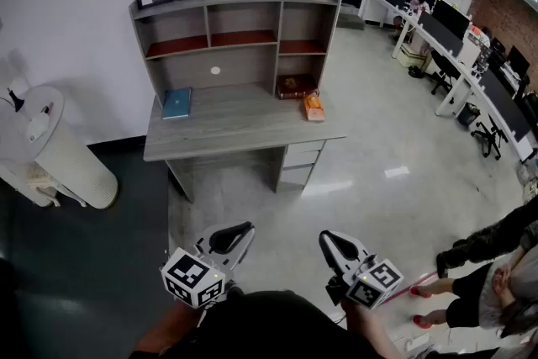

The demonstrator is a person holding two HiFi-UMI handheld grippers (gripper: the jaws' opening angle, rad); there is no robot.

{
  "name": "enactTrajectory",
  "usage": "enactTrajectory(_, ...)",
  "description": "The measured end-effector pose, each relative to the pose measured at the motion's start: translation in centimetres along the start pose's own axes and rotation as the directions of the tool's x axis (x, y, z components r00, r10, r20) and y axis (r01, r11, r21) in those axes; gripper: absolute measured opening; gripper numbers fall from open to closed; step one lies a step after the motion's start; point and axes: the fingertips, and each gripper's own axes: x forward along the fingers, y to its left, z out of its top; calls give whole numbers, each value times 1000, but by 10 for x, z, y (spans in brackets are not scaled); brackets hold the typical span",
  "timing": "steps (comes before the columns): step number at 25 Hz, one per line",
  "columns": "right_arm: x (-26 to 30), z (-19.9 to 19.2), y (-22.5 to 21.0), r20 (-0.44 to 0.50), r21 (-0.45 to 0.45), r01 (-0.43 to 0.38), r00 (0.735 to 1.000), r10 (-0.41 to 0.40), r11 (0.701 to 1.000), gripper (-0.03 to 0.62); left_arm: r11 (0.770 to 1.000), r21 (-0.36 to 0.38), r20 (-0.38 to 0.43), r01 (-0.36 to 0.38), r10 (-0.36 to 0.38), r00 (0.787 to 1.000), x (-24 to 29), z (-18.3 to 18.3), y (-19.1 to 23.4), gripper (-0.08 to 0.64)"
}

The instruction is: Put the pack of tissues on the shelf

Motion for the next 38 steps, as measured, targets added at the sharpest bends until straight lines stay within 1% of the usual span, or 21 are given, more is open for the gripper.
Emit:
enactTrajectory(9,-6,12,-8,25,19,10,1000,-11,1000,17,1000,-2,-5,7,-7,1000,14,1,-6,40)
enactTrajectory(12,-17,14,-17,27,15,18,999,-18,1000,17,1000,-1,-3,13,-13,1000,24,2,-13,40)
enactTrajectory(17,-44,24,-35,76,27,25,997,-27,999,18,1000,9,-9,27,-27,1000,46,1,-33,40)
enactTrajectory(23,-74,17,-58,60,56,27,998,-30,998,20,1000,11,2,-3,3,1000,66,3,-46,40)
enactTrajectory(26,-85,6,-76,14,23,50,999,-50,998,20,1000,2,0,-10,10,1000,75,2,-48,40)
enactTrajectory(28,-85,8,-82,12,27,54,998,-54,998,20,1000,4,-9,-3,3,1000,81,0,-49,40)
enactTrajectory(31,-74,21,-87,56,65,43,997,-47,997,20,1000,-4,-14,4,-4,1000,94,0,-39,40)
enactTrajectory(35,-59,17,-115,21,25,79,997,-80,997,20,1000,-5,-14,16,-16,1000,117,4,-15,40)
enactTrajectory(38,-36,30,-128,47,57,83,995,-86,995,20,1000,1,-12,29,-29,1000,136,13,10,40)
